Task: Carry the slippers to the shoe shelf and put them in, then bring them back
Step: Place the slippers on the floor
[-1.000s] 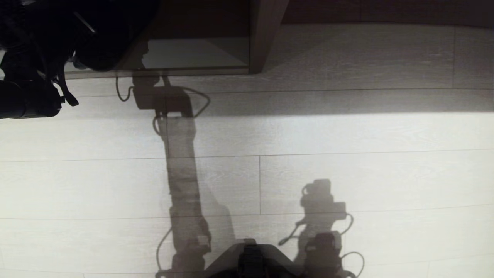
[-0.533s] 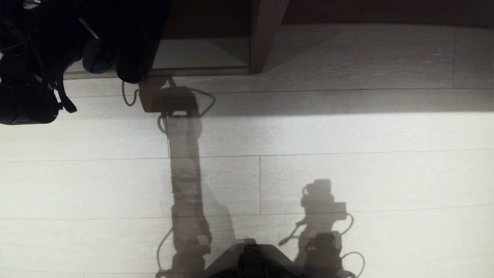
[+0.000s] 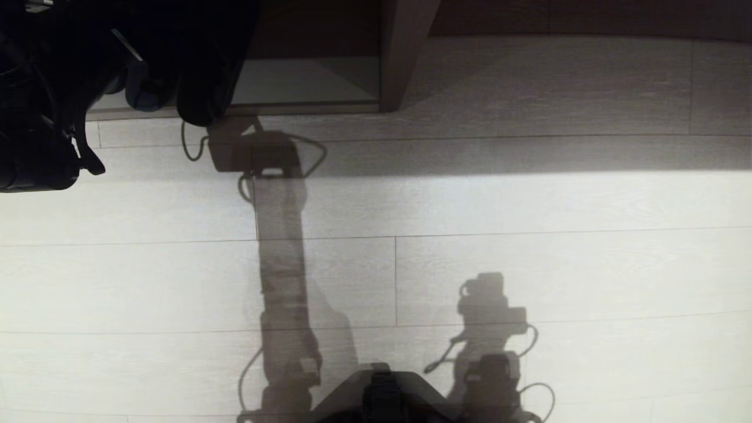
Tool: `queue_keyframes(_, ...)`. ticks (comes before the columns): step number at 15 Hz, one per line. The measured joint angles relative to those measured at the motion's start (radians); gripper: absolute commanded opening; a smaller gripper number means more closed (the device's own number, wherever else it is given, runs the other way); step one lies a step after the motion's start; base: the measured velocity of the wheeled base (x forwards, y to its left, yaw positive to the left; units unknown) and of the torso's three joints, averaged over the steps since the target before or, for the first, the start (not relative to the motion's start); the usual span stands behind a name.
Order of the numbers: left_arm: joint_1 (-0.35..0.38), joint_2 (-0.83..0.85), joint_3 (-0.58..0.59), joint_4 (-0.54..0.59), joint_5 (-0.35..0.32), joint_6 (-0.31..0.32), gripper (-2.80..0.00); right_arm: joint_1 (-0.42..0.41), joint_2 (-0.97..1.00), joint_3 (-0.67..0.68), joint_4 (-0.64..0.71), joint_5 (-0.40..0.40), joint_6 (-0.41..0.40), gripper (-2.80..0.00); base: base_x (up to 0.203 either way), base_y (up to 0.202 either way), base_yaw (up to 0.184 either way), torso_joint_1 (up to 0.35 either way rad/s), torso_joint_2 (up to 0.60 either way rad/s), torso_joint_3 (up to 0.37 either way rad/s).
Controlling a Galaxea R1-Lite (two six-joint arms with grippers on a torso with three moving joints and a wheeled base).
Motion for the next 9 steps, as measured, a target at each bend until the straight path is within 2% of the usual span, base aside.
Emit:
queue_keyframes(3, 0.029, 0.034, -0.015, -0.115, -0.021, 0.024, 0.00, 0.000, 0.000, 0.000, 0.000, 0.000, 0.000, -2.80, 0.000, 0.000, 0.000, 0.000, 0.00, 0.000)
queue_keyframes(5, 0.037, 0.049, -0.014, -0.127, -0.028, 0.034, 0.00, 0.000, 0.000, 0.000, 0.000, 0.000, 0.000, -2.80, 0.000, 0.000, 0.000, 0.000, 0.00, 0.000)
queue_keyframes(7, 0.043, 0.069, -0.008, -0.155, -0.032, 0.070, 0.00, 0.000, 0.000, 0.000, 0.000, 0.000, 0.000, -2.80, 0.000, 0.000, 0.000, 0.000, 0.00, 0.000)
queue_keyframes(9, 0.046, 0.094, 0.006, -0.215, -0.069, 0.092, 0.00, 0.000, 0.000, 0.000, 0.000, 0.000, 0.000, -2.80, 0.000, 0.000, 0.000, 0.000, 0.00, 0.000)
